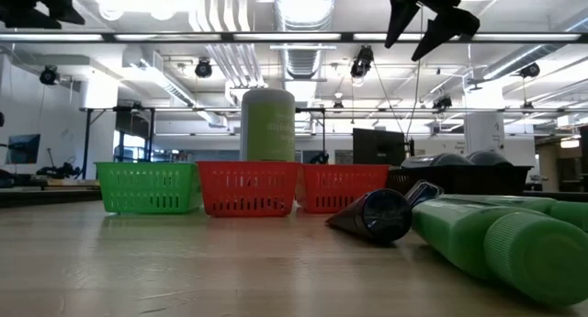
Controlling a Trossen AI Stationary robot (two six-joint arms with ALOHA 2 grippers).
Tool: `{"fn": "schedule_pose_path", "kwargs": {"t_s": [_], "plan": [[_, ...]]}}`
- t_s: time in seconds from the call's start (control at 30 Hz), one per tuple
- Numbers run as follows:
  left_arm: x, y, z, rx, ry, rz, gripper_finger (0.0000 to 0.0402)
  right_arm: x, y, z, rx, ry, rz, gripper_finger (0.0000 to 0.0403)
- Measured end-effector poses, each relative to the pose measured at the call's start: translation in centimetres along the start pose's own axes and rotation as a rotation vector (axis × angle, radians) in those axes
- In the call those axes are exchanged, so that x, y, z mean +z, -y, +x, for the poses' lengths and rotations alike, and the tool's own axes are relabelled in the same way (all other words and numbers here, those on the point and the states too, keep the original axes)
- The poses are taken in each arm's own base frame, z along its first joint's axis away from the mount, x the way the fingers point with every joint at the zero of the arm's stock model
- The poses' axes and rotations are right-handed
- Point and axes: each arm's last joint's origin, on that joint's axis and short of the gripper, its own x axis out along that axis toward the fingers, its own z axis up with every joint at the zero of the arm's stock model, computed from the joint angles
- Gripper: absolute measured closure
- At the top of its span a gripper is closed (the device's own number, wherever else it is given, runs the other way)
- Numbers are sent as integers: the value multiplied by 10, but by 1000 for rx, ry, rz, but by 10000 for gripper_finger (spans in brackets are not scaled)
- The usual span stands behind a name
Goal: Pick & Place Travel size toiletries
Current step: Put the blue razor into the left orange bin
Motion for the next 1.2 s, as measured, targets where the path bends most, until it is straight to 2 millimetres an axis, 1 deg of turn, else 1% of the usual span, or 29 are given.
{"fn": "schedule_pose_path", "kwargs": {"t_s": [0.07, 0.13, 0.2, 0.3, 0.57, 0.73, 0.93, 1.03, 1.2], "plan": [[0, -2, -1, 37, -1, 12, 135, 0, 0, 0, 0, 0, -4, 82], [1, -4, -1, 129, 1, 20, 135, 0, 0, 0, 0, 0, -6, 76], [-2, -4, 2, 228, -20, 37, 135, 0, 0, 0, 0, -1, -8, 71], [-7, -2, 6, 296, -60, 94, 135, 0, 0, 0, -1, -1, -8, 63], [-10, 2, 11, 270, -81, 123, 135, 0, 0, 0, 4, -7, 18, 48], [-14, 1, 8, 267, -73, 113, 135, 0, 0, -1, 9, -8, 8, 59], [-29, -3, 9, 486, -93, 139, 135, 0, 0, -1, 13, -14, 20, 80], [-33, -6, 12, 625, -77, 131, 135, 0, 0, 0, 13, -14, 12, 91], [-42, -10, 16, 792, -73, 134, 135, 0, 0, 0, 13, -14, 10, 108]]}}
